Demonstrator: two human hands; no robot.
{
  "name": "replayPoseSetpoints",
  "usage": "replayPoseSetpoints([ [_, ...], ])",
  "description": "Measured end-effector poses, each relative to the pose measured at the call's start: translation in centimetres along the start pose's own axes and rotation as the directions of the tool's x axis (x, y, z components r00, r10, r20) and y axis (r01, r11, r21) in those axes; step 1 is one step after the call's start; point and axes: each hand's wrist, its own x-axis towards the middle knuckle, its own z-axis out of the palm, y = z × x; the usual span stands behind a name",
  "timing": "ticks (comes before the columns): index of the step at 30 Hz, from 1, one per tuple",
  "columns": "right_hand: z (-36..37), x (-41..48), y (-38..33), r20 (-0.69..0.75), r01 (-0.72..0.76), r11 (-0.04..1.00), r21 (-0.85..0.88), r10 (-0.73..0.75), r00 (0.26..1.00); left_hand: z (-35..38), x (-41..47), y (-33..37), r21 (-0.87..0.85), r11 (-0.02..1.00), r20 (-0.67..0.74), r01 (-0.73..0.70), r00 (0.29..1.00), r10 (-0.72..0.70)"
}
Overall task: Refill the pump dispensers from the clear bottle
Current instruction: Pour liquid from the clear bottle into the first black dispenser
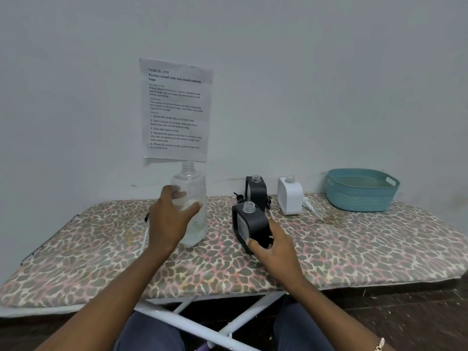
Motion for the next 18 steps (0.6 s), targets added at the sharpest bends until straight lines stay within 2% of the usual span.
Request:
replayPoseSetpoints([
  [6,-0.1,-0.2,-0.3,-0.008,-0.003,1.0,-0.005,0.003,1.0,0.7,-0.8,-1.0,-0.049,0.998,-0.045,0.039,0.998,-0.041],
  [18,-0.1,-0.5,-0.8,0.026,-0.041,0.998,-0.042,0.042,0.999,1.3,-2.0,-2.1,-0.04,0.999,-0.022,0.0,1.0,-0.001],
])
